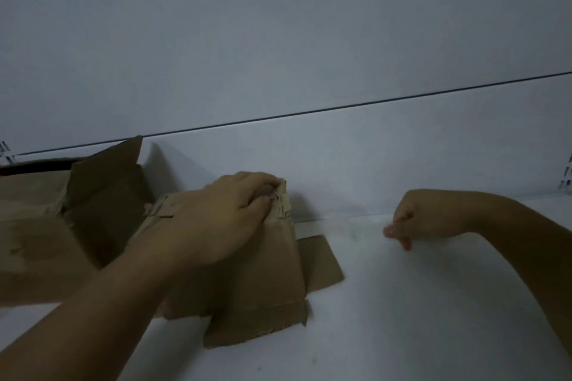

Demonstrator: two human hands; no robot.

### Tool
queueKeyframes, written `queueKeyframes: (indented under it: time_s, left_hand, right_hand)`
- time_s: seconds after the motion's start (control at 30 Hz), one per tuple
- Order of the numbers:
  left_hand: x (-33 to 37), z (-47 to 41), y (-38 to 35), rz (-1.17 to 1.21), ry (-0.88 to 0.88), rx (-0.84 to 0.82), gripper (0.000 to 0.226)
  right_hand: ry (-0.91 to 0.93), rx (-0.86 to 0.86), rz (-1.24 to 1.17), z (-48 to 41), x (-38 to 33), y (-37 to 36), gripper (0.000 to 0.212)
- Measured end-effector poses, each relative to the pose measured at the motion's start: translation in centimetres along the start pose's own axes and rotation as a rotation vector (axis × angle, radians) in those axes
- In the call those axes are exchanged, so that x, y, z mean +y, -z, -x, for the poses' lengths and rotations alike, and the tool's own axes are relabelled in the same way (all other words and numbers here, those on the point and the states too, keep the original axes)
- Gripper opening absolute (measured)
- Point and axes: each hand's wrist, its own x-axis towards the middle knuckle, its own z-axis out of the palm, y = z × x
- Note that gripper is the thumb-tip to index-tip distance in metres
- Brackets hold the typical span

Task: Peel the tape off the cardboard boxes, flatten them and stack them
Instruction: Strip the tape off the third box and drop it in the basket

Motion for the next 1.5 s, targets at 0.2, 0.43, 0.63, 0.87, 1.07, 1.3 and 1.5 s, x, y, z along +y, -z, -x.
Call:
queueKeyframes:
  time_s: [0.2, 0.43, 0.63, 0.87, 1.07, 1.3, 1.5]
  left_hand:
    - [-0.1, 0.4, -0.8, -0.011, -0.005, 0.155, 0.032]
    - [5.6, 3.7, -1.1, 0.134, -0.370, 0.399, 0.036]
    - [7.1, -1.2, -0.7, 0.189, -0.114, 0.050, 0.057]
    - [9.5, -4.0, 1.2, 0.378, -0.197, -0.110, 0.022]
    - [14.0, -5.9, 3.4, 0.503, -0.377, -0.050, 0.013]
    - [22.5, -7.6, 3.4, 0.269, -0.742, 0.194, 0.010]
    - [28.2, -9.7, 1.3, 0.485, -0.802, 0.188, 0.017]
  right_hand:
    - [0.050, 0.585, -0.229, 0.4, -0.2, 0.7, 0.031]
    - [0.255, 0.604, -0.533, 1.3, -3.8, -0.7, 0.014]
    - [0.340, 0.446, -0.770, 2.2, -5.6, -0.5, 0.052]
    - [0.267, 0.472, -0.796, 5.0, -6.5, 1.5, 0.042]
    - [0.191, 0.663, -0.682, 11.4, -5.4, 5.6, 0.034]
    - [0.023, 1.035, -0.496, 18.3, -2.6, 7.8, 0.022]
    - [-0.075, 0.943, -0.222, 23.7, 1.7, 9.5, 0.047]
